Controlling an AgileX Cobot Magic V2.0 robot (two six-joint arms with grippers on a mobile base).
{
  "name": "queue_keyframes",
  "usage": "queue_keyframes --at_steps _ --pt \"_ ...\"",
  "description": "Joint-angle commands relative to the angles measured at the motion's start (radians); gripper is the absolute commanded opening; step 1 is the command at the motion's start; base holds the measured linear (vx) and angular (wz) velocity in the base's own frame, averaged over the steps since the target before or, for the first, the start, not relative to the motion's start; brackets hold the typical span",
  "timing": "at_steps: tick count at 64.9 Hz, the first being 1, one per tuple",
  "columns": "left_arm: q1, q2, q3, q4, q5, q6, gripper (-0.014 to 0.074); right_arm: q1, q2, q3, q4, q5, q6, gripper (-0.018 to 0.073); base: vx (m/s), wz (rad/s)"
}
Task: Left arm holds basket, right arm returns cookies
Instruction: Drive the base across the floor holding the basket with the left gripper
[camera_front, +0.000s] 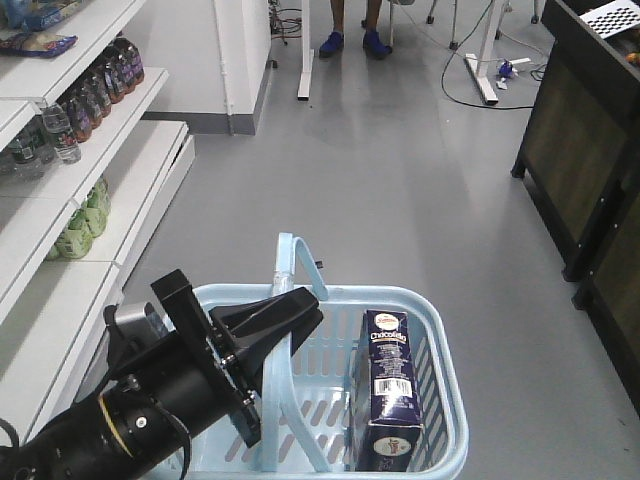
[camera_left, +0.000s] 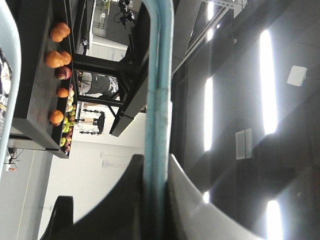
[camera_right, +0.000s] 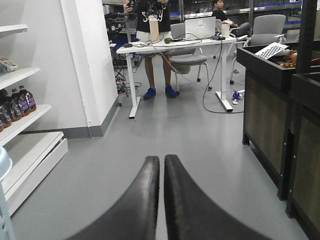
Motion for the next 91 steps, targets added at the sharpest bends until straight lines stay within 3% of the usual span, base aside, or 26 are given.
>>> queue_keyframes --at_steps 1,91 --pt "-0.006 -0.035 -0.028 -0.014 -0.287 -0.003 -0.0003 -0.006 -0.013 0.017 -0.006 -0.069 -0.009 -0.0006 0.2 0.05" --pt "-0.006 -0.035 -0.028 -0.014 -0.287 -0.003 -0.0003 -0.006 -0.013 0.017 -0.006 -0.069 -0.009 -0.0006 0.3 -0.03"
